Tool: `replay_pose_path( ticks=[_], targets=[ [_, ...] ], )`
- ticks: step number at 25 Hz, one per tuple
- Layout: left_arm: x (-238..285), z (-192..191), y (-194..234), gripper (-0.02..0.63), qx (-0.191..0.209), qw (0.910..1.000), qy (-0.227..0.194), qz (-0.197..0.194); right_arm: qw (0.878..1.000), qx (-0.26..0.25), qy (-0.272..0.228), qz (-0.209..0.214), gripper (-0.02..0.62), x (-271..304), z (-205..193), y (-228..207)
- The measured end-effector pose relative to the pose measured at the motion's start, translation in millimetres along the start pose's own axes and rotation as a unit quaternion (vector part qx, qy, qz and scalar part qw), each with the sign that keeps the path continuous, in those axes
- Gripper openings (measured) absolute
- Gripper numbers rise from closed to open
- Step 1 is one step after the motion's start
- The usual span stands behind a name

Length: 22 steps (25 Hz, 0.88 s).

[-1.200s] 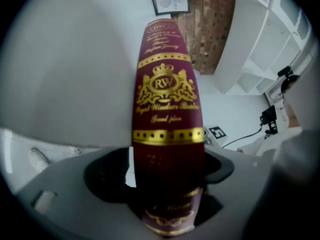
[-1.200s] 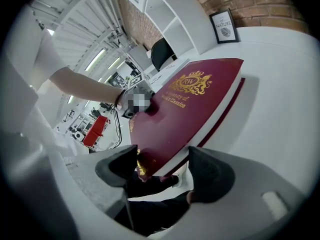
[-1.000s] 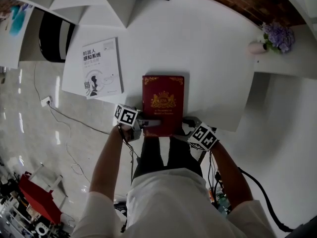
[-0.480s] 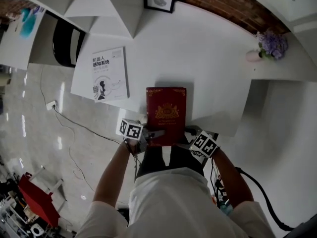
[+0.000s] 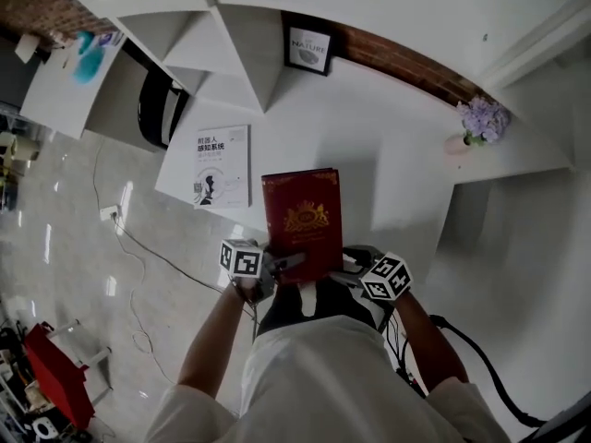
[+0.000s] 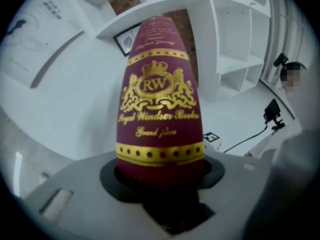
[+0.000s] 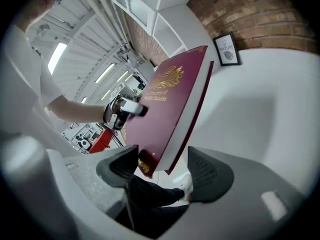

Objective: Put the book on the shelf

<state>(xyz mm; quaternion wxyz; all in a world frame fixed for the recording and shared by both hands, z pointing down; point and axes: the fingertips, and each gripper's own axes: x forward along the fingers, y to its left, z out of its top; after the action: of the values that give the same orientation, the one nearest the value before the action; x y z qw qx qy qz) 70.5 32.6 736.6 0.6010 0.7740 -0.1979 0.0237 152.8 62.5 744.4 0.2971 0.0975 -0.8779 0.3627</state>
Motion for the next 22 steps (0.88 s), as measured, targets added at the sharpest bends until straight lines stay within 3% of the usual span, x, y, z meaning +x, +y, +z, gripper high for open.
replay_pose_path(
  ticks=[3, 11, 22],
  targets=[
    [-5.4, 26.3, -23.0, 0.249, 0.038, 0.9986, -0.026, 0.025, 0.999, -0.021, -0.027, -0.022, 0.310, -18.4, 26.3, -1.0],
    [-13.5, 82.7, -98.6, 0.249, 0.105, 0.9891, -0.091, 0.048, 0.990, -0.062, -0.107, -0.067, 0.308, -76.8, 97.0, 3.3],
    [-26.3, 132.5, -167.1, 0.249, 0.191, 0.9603, -0.167, 0.116, 0.975, -0.067, -0.182, -0.105, 0.308, -134.9, 146.3, -18.1]
  ],
)
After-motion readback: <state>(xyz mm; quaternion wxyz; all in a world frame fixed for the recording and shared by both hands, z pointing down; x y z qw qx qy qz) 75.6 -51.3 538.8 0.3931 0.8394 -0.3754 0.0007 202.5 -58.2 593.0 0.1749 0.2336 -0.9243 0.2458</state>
